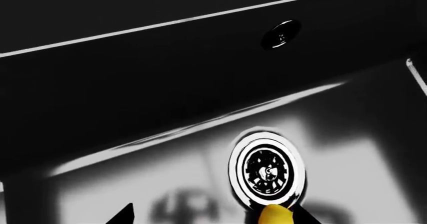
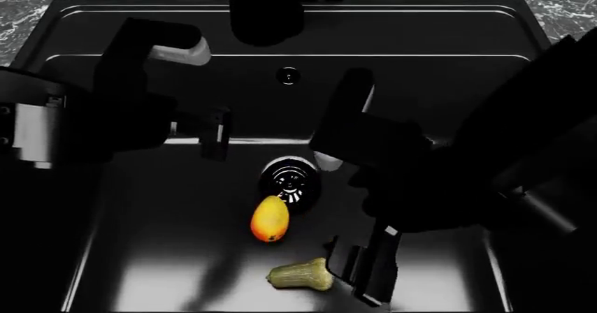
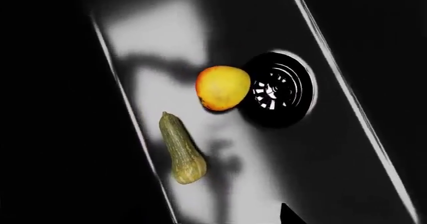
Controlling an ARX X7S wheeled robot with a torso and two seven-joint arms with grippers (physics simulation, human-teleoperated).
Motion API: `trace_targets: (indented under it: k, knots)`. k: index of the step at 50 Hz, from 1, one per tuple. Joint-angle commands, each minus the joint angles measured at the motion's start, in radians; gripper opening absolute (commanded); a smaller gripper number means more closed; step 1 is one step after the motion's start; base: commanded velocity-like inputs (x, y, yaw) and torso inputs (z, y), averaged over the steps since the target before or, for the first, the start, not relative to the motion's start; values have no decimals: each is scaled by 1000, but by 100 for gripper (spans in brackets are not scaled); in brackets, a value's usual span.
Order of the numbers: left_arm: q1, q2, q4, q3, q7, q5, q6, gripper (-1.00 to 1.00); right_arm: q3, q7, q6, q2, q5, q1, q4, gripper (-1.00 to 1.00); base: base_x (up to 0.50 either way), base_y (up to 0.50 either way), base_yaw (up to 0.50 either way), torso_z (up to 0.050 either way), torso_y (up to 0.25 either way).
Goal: Pick up the fruits and vegetables and place them in the sink. Turn on the sink faucet to wash them. Then turn the sink off and put them in the tray.
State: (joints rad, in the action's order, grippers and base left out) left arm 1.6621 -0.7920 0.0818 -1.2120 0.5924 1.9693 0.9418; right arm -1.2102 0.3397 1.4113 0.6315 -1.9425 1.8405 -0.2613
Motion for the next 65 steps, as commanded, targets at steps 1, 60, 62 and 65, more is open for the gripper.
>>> trace_targets:
  k: [1,60,62,65]
  knots:
    - [4,-5,-11,7,6,11,-1,100,9,5,-18,29,14,35,44,100,0,0,0,0,0]
    - [-8,-67,-74,35,19,2,-32,100,139,255,-349,102,137,107,277,100,0,0,0,0,0]
    - [-9,-68,-75,35,19,2,-33,100,142,260,-360,97,143,107,288,100,0,0,0,0,0]
    - [-8,-71,-77,36,21,4,-33,100,144,272,-381,82,161,106,317,100,0,0,0,0,0]
